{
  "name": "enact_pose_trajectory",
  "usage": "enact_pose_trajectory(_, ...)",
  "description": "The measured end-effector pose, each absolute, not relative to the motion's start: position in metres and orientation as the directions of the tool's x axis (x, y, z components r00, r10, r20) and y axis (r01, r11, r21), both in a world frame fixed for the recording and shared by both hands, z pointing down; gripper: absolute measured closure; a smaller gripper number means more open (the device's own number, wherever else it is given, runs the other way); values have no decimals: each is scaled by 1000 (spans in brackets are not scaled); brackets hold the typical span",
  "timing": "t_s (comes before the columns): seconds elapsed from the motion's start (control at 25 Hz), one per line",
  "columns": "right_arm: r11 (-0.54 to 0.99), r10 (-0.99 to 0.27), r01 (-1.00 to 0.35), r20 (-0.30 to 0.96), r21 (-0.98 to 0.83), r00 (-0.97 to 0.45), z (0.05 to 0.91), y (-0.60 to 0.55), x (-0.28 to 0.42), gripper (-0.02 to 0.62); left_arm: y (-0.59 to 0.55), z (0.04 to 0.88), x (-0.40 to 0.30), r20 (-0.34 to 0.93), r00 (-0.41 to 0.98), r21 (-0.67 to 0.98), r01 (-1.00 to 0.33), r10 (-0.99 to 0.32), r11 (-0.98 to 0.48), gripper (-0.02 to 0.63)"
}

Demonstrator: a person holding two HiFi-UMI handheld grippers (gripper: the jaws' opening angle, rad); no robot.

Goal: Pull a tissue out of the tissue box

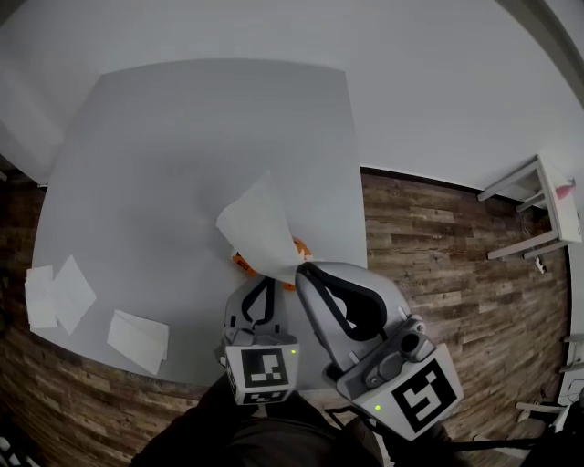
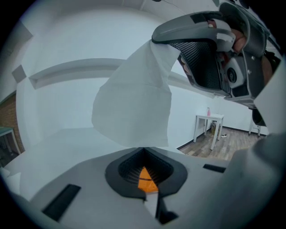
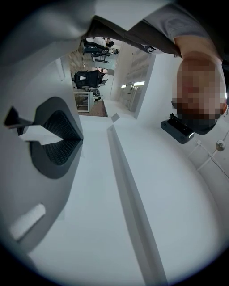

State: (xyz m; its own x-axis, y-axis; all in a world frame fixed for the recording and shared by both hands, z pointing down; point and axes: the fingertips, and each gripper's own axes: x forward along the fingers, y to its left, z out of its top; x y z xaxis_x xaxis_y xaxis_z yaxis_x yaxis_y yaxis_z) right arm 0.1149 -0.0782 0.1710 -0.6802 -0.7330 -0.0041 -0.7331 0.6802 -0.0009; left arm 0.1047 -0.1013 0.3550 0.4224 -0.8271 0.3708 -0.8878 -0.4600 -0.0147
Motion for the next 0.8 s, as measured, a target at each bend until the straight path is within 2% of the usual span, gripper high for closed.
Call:
enact_pose_trajectory(0.24, 701, -713, -713, -24, 15, -701, 152, -62, 78, 594, -80, 323, 61, 328, 405, 22, -907, -854, -421, 606)
enact_pose_trajectory(0.52, 714, -697, -700, -73, 33, -714, 139, -40, 13, 594, -40, 296, -21, 290, 371, 21, -924, -882, -382, 606)
enact_pose_trajectory(0.8, 740, -671, -672, -39, 19, -740, 157, -7, -65, 594, 19, 286, -116, 278, 309, 13, -948, -910, -318, 606)
